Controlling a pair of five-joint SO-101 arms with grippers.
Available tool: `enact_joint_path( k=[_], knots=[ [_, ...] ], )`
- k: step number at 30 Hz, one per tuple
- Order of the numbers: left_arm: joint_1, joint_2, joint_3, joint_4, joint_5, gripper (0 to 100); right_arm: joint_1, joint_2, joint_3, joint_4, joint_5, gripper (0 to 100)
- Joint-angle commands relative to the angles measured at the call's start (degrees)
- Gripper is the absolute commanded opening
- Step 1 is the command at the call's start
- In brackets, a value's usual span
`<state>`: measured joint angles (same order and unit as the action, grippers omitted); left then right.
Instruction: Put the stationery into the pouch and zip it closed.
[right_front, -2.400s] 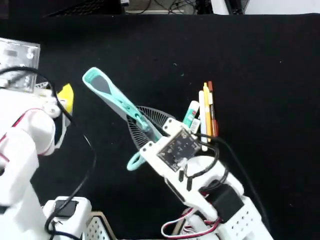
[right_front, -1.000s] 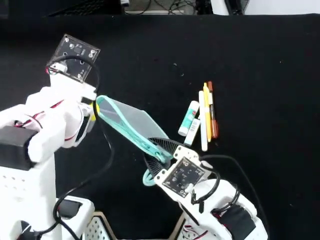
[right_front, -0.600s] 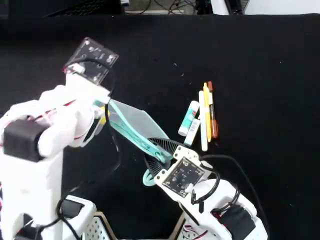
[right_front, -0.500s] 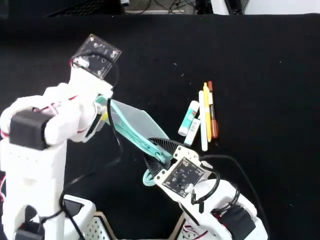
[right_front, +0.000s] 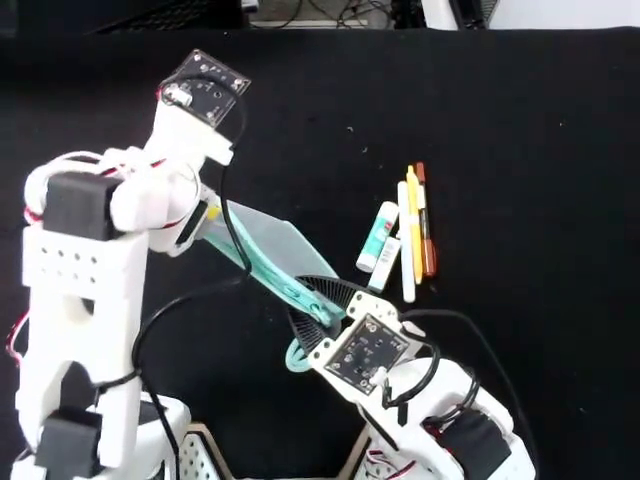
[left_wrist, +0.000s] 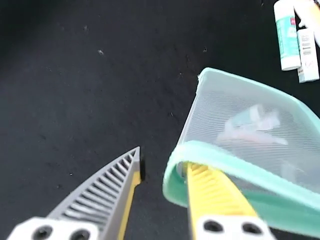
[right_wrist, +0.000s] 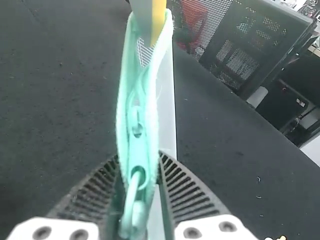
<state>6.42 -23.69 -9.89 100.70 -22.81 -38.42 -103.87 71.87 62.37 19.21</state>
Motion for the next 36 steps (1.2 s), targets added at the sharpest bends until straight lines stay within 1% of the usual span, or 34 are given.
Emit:
enact_joint_path(
  k=[1,6,13,19,23,26,36],
  knots=[
    [1.3,1.1,-2.0,0.0,-0.5,15,0.1,-5.5,1.4,0.7,0.5,1.2],
    [4.0,2.0,-2.3,0.0,-0.3,15,0.1,-5.5,1.4,0.4,0.5,1.2],
    [4.1,2.1,-2.0,0.0,-0.1,14,-0.1,-5.5,1.3,0.2,0.5,1.2],
    [4.2,2.1,-2.0,0.0,-0.1,5,0.0,-5.2,1.5,-1.5,0.5,1.2],
    [4.2,2.1,-2.0,0.0,0.1,3,0.0,-5.1,1.4,-3.9,0.5,1.2],
    [4.2,2.0,-2.0,0.0,2.2,3,-0.2,-5.0,1.6,-4.3,0.5,1.2],
    [4.2,1.6,-2.0,0.0,6.0,3,-0.1,-5.0,1.8,-4.8,0.5,1.2]
  ],
)
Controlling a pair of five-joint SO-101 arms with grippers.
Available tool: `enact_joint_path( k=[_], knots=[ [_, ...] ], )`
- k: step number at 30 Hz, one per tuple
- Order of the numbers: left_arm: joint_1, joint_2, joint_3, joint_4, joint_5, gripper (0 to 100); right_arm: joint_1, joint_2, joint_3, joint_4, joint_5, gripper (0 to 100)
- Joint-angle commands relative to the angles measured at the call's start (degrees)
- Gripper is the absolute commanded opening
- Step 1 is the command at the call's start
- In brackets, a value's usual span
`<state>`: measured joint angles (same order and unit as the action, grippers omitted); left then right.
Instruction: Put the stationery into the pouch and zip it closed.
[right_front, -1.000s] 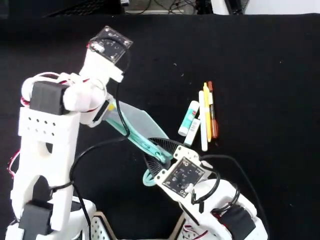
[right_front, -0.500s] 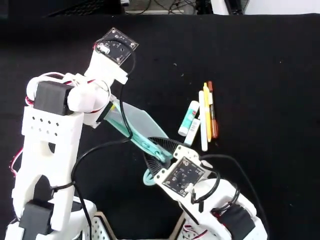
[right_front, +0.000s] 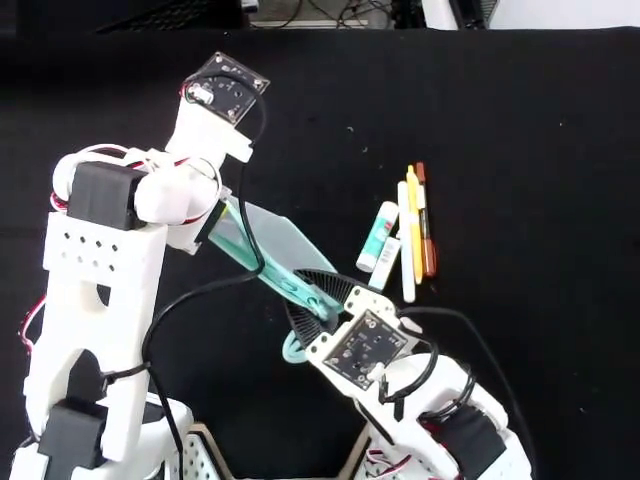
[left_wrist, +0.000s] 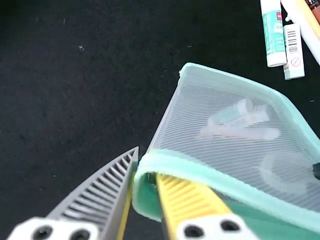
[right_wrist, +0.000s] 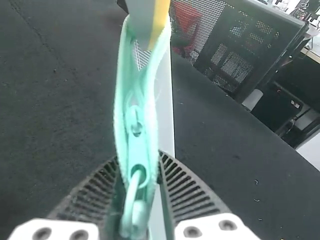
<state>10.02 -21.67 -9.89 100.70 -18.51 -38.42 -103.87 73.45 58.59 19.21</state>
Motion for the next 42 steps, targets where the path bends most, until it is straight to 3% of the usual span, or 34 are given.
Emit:
enact_joint_path(
  k=[1,6,17,27,36,42],
  knots=[
    [0.6,-0.4,-2.0,0.0,2.2,3,0.0,-5.0,0.2,-1.8,0.5,1.2],
    [0.6,-0.5,-2.4,0.0,5.5,3,-0.1,-3.1,0.1,-6.0,0.5,1.2],
    [0.0,-0.6,-2.1,0.1,6.1,3,-0.2,20.1,-12.9,-8.7,0.4,1.2],
    [0.0,-1.1,-2.6,0.1,8.4,3,0.0,21.8,-10.9,-11.0,0.4,1.2],
    [0.0,-11.4,-5.4,0.0,8.4,3,-0.2,21.9,-11.6,-17.6,0.5,1.2],
    [-1.4,-14.3,-3.6,0.1,8.4,3,-0.3,28.4,-18.8,-18.9,0.5,1.2]
  ],
)
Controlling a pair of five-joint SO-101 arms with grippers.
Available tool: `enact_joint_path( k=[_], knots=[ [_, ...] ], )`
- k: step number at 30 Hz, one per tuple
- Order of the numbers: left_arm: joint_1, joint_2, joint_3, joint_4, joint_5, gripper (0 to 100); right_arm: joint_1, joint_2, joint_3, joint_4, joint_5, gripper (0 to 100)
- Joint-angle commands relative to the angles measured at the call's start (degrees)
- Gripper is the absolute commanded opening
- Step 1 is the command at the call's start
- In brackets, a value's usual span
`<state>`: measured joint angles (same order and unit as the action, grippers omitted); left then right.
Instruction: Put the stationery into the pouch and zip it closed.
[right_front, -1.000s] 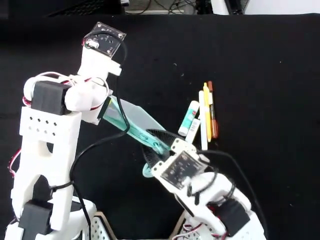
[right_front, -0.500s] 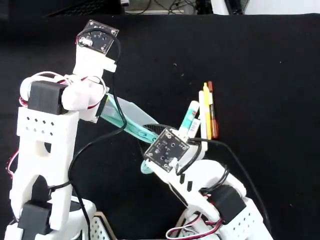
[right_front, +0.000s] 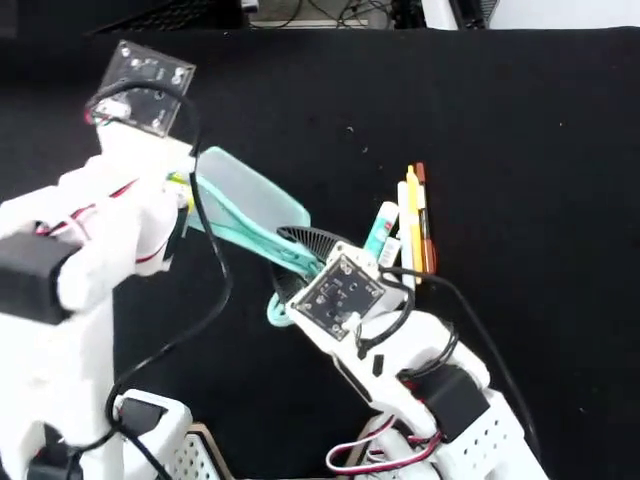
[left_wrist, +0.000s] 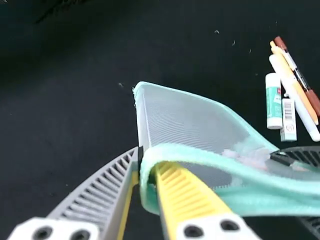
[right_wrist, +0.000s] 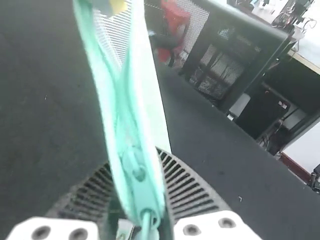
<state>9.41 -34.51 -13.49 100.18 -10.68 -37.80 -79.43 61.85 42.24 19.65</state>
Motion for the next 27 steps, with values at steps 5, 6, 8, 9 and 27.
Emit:
enact_joint_path(
  k=[5,6,8,9,27],
  knots=[
    [-8.6,-1.3,5.5,0.6,0.6,3,-1.0,17.5,-14.2,-1.4,0.1,1.2],
    [-9.4,-1.3,7.0,0.6,0.6,3,-1.0,19.6,-14.7,-1.4,0.1,1.2],
    [-9.7,-1.3,9.3,0.6,0.6,3,-0.9,22.5,-14.7,-1.9,0.1,1.2],
    [-9.7,-1.3,10.0,0.6,0.6,3,-0.9,23.5,-14.7,-1.9,0.1,1.2],
    [-9.8,-1.2,13.8,0.5,0.2,3,-0.8,25.0,-9.4,-1.5,-0.4,1.2]
  ],
)
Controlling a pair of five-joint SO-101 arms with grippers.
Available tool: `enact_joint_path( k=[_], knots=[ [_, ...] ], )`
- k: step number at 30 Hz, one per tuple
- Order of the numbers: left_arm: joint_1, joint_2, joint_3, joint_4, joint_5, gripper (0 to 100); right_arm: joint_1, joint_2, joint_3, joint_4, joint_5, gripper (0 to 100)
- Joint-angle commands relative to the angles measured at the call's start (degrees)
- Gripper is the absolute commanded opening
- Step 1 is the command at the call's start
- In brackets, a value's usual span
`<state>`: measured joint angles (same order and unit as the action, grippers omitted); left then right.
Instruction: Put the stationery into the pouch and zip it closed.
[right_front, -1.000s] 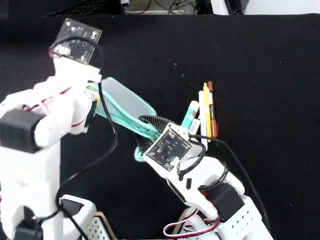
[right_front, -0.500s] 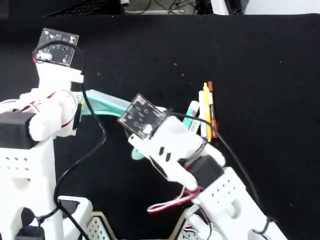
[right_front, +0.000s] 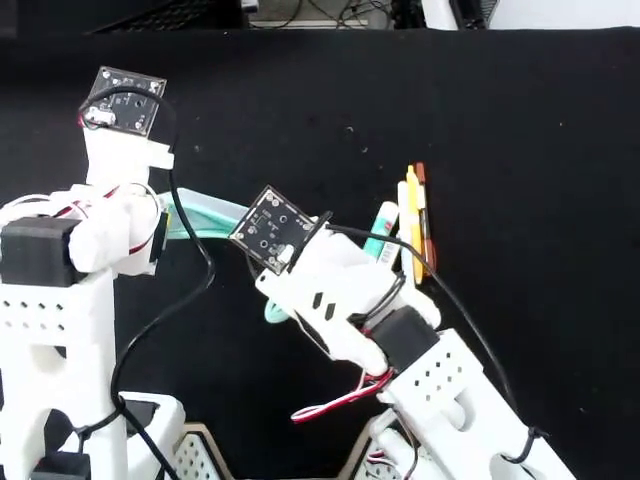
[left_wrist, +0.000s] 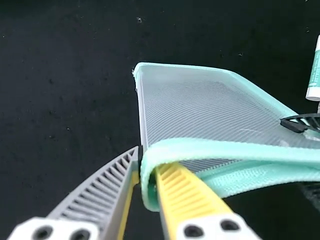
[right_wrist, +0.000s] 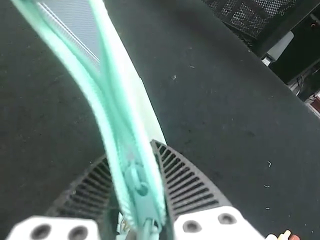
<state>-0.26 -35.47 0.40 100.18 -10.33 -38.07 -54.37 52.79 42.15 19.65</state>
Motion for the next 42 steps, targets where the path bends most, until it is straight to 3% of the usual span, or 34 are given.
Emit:
enact_joint_path(
  k=[1,37,42],
  knots=[
    [-0.1,-0.3,0.0,0.5,-0.2,3,-0.5,0.0,-0.3,-1.4,-0.4,1.2],
    [-0.1,-0.3,0.0,0.5,0.2,4,-0.7,0.0,1.8,-1.5,-0.4,1.2],
    [-0.4,-0.3,0.0,0.5,0.2,10,-0.7,-0.1,1.8,-1.1,-0.4,1.2]
  ],
)
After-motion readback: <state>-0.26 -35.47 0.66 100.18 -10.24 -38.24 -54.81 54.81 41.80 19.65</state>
